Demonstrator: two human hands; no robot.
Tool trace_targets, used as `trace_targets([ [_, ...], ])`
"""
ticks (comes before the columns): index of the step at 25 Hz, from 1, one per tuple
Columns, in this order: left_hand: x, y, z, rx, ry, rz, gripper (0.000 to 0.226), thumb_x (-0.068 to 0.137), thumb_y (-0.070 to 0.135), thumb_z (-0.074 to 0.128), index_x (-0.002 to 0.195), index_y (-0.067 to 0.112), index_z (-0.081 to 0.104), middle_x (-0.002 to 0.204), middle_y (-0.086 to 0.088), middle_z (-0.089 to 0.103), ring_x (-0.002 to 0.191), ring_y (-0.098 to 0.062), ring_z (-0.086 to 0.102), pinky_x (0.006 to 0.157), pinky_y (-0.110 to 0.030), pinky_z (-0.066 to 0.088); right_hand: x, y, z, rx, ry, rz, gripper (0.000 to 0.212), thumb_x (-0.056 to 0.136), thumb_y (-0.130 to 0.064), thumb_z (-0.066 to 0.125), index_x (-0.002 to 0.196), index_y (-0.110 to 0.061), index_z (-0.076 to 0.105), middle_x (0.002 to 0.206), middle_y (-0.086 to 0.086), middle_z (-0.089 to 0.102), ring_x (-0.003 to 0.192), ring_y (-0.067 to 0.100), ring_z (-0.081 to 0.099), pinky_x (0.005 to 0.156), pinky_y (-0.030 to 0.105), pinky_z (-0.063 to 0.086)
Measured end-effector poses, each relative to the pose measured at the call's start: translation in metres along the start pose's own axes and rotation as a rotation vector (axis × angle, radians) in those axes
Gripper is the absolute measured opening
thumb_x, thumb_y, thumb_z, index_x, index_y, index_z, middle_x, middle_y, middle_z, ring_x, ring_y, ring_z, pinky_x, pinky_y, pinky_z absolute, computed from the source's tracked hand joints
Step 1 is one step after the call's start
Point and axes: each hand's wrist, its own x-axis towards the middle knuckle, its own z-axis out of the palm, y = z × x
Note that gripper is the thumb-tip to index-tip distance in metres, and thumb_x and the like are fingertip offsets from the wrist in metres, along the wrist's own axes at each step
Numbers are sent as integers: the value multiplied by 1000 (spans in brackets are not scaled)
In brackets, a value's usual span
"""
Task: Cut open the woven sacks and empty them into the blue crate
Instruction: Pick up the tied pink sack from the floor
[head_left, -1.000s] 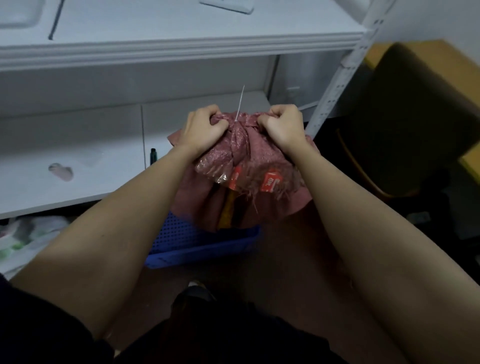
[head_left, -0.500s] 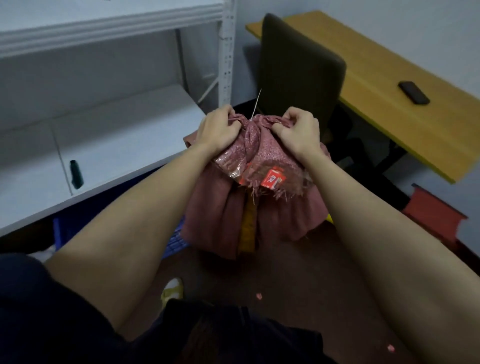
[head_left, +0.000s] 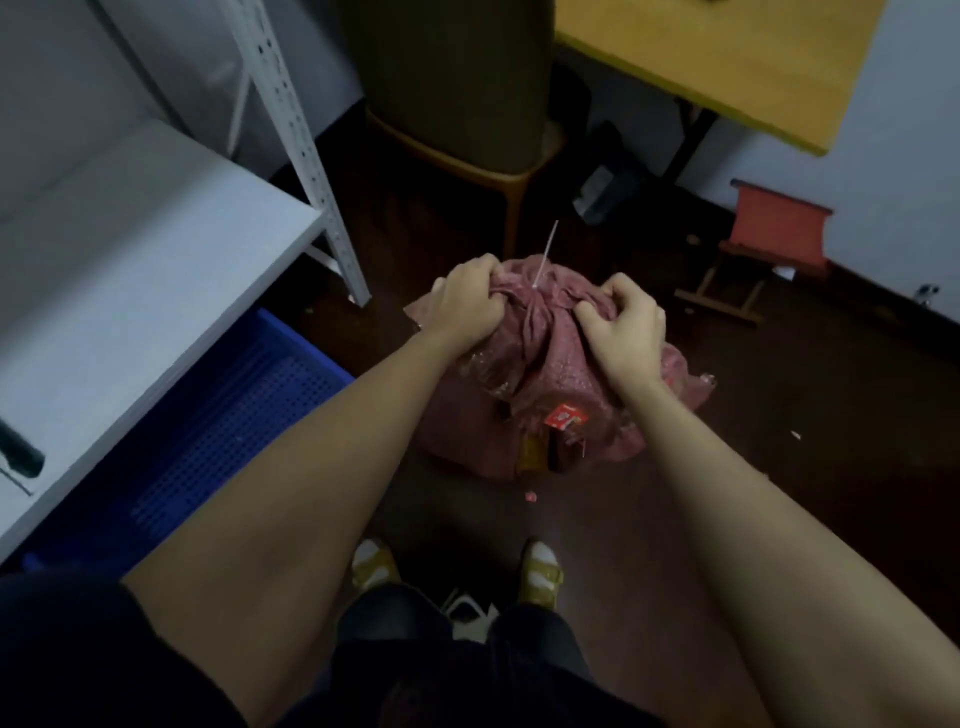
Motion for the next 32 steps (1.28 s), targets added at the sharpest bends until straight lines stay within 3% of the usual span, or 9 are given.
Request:
trace_targets([
  [3,-6,-22,27,28,-40,-10,19,85,12,50,102,12,58,109,-8,61,107,-29,54,92,-40,40,-25,27,22,-17,-5,68,17,80,-26,61,72,-22,47,60,-8,46,70,18,47,66,32,36],
  [7,-9,-57,52,9,-76,-95,22,84,8,52,103,13,60,111,-11,60,108,-30,55,94,-42,42,-33,47,39,-139,-137,30,13,82,-24,61,89,-14,56,75,4,58,82,30,58,67,33,37],
  [10,-18,-89,76,83,-153,-131,22,85,7,52,103,14,62,113,-12,61,107,-31,56,94,-40,43,-48,77,67,-189,-270,68,15,84,-26,61,93,-16,56,87,11,67,89,35,61,68,33,40],
  [13,-20,-125,101,178,-211,-151,21,86,8,51,103,17,61,114,-11,62,108,-32,56,93,-39,42,-63,106,107,-182,-343,115,14,86,-27,60,93,-16,54,87,9,67,87,32,61,67,30,37],
  [22,28,-245,224,44,63,-82,18,88,9,52,104,13,61,110,-10,60,106,-28,54,95,-41,40,-24,205,263,43,-44,105,13,83,-18,58,81,-20,45,60,-8,43,66,19,45,61,25,25],
  [29,67,-334,314,81,155,32,22,86,9,51,107,12,59,110,-9,60,109,-28,53,98,-40,36,-2,301,368,57,-44,-76,11,82,-18,61,87,-9,56,70,-2,50,68,18,46,63,25,27],
  [32,61,-354,337,86,221,36,24,85,8,51,109,11,55,114,-10,59,112,-28,51,98,-38,35,-4,320,387,84,-33,-138,10,81,-20,62,82,-16,52,71,-3,52,70,17,48,66,27,31],
])
